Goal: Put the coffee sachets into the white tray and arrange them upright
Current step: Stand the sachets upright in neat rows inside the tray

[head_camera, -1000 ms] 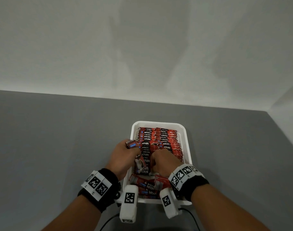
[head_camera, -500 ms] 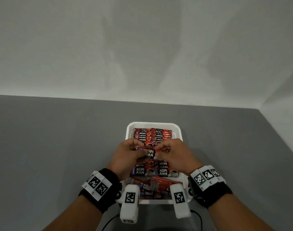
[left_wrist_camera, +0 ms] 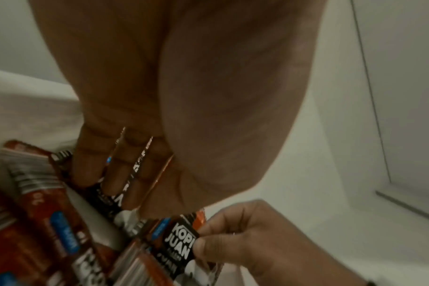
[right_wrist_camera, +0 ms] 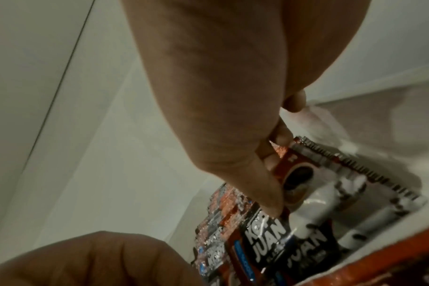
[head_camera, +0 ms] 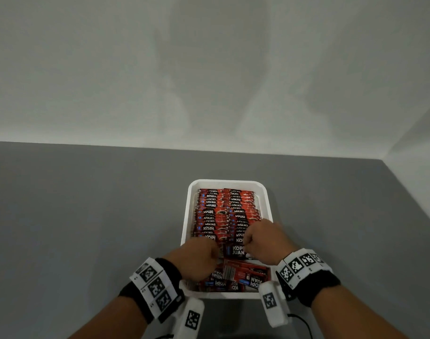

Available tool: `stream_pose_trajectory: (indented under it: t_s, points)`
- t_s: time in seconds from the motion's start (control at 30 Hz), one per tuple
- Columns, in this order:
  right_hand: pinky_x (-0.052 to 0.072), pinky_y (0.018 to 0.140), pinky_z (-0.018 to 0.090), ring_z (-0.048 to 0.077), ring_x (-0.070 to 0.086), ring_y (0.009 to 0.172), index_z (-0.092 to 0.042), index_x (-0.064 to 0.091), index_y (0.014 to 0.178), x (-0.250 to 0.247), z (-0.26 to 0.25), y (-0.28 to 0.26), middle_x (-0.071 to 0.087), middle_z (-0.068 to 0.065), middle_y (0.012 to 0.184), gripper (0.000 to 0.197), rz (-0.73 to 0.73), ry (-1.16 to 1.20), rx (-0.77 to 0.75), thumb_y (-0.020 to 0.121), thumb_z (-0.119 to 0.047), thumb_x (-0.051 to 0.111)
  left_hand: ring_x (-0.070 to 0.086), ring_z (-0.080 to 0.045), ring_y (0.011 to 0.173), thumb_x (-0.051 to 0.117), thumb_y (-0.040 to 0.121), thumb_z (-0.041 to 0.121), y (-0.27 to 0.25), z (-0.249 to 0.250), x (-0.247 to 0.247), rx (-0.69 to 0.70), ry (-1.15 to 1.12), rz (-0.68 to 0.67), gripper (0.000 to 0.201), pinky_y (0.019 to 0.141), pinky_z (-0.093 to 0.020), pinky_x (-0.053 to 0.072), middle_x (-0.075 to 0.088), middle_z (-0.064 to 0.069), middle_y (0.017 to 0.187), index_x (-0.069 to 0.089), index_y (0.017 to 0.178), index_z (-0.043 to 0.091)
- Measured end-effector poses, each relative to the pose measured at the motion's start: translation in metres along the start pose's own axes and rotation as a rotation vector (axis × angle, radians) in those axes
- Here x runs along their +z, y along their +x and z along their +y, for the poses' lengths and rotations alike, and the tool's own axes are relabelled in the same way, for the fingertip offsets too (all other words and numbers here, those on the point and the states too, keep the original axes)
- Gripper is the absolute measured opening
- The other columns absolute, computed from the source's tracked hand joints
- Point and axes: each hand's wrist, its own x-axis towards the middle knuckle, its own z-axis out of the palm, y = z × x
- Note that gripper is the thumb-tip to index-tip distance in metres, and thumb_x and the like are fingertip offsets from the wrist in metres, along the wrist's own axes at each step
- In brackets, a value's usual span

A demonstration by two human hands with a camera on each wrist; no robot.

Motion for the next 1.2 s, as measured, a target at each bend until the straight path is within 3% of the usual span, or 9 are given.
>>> stream_pose_trajectory:
  t_s: [0.23,0.37,0.5,0.63,0.73,0.8,0.9,1.03,1.2]
  points:
    - [0.038,0.097,0.042,0.019,0.059,0.096,-0.025,0.071,0.088,0.013,-0.003,0.008,0.069,-0.006,0.09,0.01,0.039,-0.379,-0.08,0.089,-0.018,0.064,0.063,-0.021,0.108,0.045,0.09,0.038,0.002,-0.001,0.012,0.056,0.219,-0.148,0.038,0.098,-0.042,0.052,0.067,-0.002,0.119,0.066,0.118,0.022]
    - [0.038,0.097,0.043,0.02,0.059,0.09,-0.023,0.064,0.083,0.012,-0.005,0.01,0.065,-0.005,0.084,0.011,0.034,-0.438,-0.11,0.091,-0.016,0.063,0.058,-0.022,0.119,0.046,0.095,0.033,0.003,-0.004,0.014,0.082,0.29,-0.211,0.037,0.105,-0.043,0.047,0.064,0.001,0.129,0.065,0.127,0.029]
    - [0.041,0.098,0.044,0.021,0.061,0.09,-0.024,0.054,0.08,0.009,-0.008,0.007,0.056,-0.005,0.081,0.015,0.021,-0.436,-0.118,0.092,-0.017,0.061,0.06,-0.021,0.117,0.049,0.094,0.025,0.005,-0.005,0.015,0.094,0.244,-0.171,0.035,0.105,-0.039,0.048,0.066,0.001,0.126,0.068,0.124,0.023]
    - [0.045,0.096,0.04,0.019,0.06,0.091,-0.021,0.057,0.084,-0.004,-0.01,-0.004,0.064,-0.004,0.092,0.008,-0.023,-0.267,-0.139,0.088,-0.021,0.063,0.062,-0.021,0.113,0.053,0.093,0.027,0.006,-0.007,0.017,0.061,0.202,-0.142,0.03,0.102,-0.04,0.052,0.066,0.001,0.122,0.069,0.117,0.021]
    - [0.058,0.083,0.036,0.015,0.065,0.087,-0.021,0.067,0.089,-0.01,-0.012,-0.019,0.067,-0.006,0.096,0.015,-0.184,-0.038,-0.141,0.082,-0.034,0.071,0.063,-0.021,0.11,0.054,0.093,0.028,0.007,-0.009,0.019,0.04,0.199,-0.137,0.028,0.098,-0.041,0.054,0.066,0.001,0.119,0.068,0.115,0.02]
    - [0.06,0.077,0.037,0.017,0.067,0.085,-0.02,0.07,0.095,-0.007,-0.014,-0.029,0.069,-0.004,0.097,0.028,-0.284,-0.058,-0.161,0.078,-0.042,0.074,0.063,-0.021,0.109,0.054,0.093,0.028,0.008,-0.008,0.02,0.044,0.211,-0.126,0.027,0.098,-0.042,0.054,0.065,0.0,0.12,0.068,0.116,0.019]
    - [0.054,0.077,0.031,0.018,0.064,0.09,-0.02,0.065,0.109,0.003,-0.014,-0.037,0.066,-0.001,0.104,0.041,-0.281,-0.135,-0.198,0.078,-0.045,0.075,0.063,-0.022,0.111,0.054,0.094,0.025,0.009,-0.009,0.022,0.045,0.217,-0.121,0.029,0.098,-0.041,0.054,0.065,-0.002,0.122,0.065,0.12,0.018]
    - [0.049,0.092,0.033,0.022,0.059,0.109,-0.019,0.06,0.122,0.011,-0.013,-0.04,0.063,0.003,0.119,0.046,-0.216,-0.147,-0.236,0.084,-0.042,0.073,0.065,-0.022,0.108,0.056,0.09,0.023,0.012,-0.012,0.026,0.046,0.204,-0.1,0.031,0.096,-0.042,0.056,0.066,-0.002,0.119,0.062,0.12,0.019]
    - [0.045,0.091,0.035,0.024,0.054,0.111,-0.014,0.059,0.114,0.016,-0.012,-0.042,0.056,0.006,0.121,0.039,-0.204,-0.186,-0.267,0.087,-0.039,0.071,0.066,-0.022,0.105,0.056,0.093,0.022,0.012,-0.011,0.028,0.046,0.221,-0.1,0.026,0.095,-0.042,0.056,0.068,-0.003,0.117,0.062,0.119,0.019]
